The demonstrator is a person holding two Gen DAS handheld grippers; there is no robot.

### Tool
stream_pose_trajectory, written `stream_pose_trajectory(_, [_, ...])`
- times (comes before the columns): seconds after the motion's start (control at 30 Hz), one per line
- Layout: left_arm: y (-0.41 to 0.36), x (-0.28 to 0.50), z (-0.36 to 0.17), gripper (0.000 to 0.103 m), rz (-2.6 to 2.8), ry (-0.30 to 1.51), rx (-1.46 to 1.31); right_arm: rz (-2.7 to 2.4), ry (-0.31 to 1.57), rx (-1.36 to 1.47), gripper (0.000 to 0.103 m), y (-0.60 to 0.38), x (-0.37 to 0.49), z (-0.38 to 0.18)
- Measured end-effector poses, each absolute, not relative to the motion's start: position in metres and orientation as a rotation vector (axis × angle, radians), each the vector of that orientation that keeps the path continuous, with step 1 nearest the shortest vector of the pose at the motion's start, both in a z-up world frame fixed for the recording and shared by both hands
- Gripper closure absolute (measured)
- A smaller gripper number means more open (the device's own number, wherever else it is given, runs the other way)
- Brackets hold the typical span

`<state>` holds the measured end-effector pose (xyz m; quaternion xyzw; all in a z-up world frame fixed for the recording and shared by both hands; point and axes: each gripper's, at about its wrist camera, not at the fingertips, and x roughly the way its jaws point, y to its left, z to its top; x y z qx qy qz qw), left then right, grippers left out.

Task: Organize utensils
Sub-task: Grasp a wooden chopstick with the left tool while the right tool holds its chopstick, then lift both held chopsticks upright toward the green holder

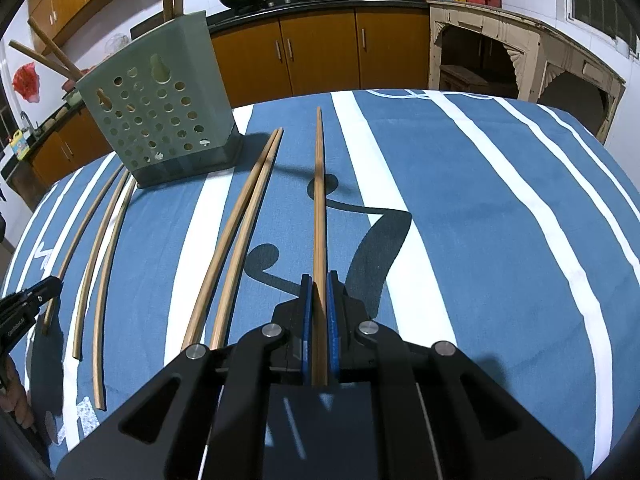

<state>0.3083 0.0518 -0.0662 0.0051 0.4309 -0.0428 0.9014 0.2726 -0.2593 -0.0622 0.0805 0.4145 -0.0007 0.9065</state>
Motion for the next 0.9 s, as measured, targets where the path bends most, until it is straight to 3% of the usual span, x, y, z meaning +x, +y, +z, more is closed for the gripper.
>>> stream_pose_trajectory(0.33, [0.052, 0.288, -0.056, 0.095, -0.105, 0.885, 0.042, -0.007, 0.750, 0.117, 0.095, -0.260, 0.248, -0.038])
stream_pose_trajectory(0.9, [0.071, 0.260, 0.057, 0.095, -0.139, 0.561, -0.045, -0.017, 0.467, 0.141, 0.095, -0.278, 0.228, 0.051])
